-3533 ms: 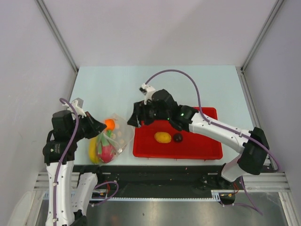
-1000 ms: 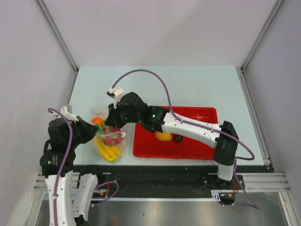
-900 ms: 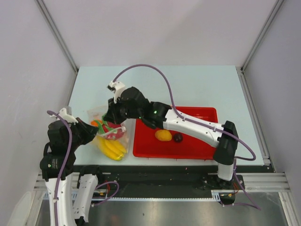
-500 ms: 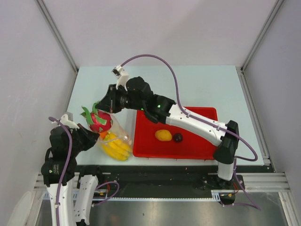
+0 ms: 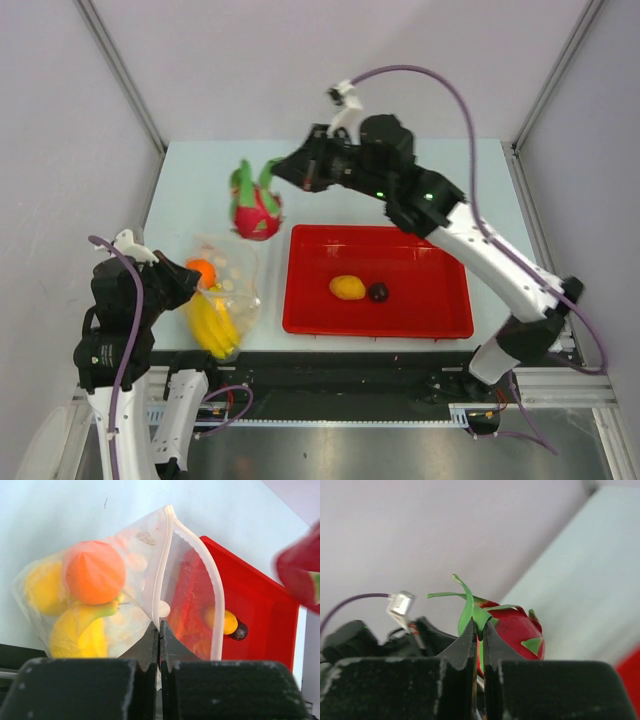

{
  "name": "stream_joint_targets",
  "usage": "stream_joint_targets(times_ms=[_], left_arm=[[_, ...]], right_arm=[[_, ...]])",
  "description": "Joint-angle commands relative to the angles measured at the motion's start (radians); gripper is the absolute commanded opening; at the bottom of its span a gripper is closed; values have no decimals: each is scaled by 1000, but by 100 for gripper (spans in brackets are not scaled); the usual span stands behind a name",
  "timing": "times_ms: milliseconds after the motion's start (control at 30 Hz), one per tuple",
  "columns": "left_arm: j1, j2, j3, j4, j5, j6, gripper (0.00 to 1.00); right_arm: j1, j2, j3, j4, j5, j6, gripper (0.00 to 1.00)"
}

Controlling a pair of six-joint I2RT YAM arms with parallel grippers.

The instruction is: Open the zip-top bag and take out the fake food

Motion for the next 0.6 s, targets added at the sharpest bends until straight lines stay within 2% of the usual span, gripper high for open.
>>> stream_joint_targets(times_ms=[0, 33, 100, 200, 400, 567], left_arm=[[4, 13, 31, 50, 16, 32, 0], [4, 5, 19, 65, 23, 28, 0], [3, -2, 5, 85, 38, 19, 0], [4, -5, -20, 102, 52, 9, 0], [4, 1, -52, 121, 61, 9, 0], [3, 4, -76, 135, 76, 8, 0]], right_arm=[[-159, -234, -248, -123, 112, -112, 0], [-197, -317, -313, -134, 111, -120, 0], [-314, -382, -443, -182, 94, -139, 0], [-433, -465, -537, -307, 103, -222, 0], [-555, -557, -729, -436, 238, -317, 0], [-662, -597, -933, -442, 172, -270, 0]])
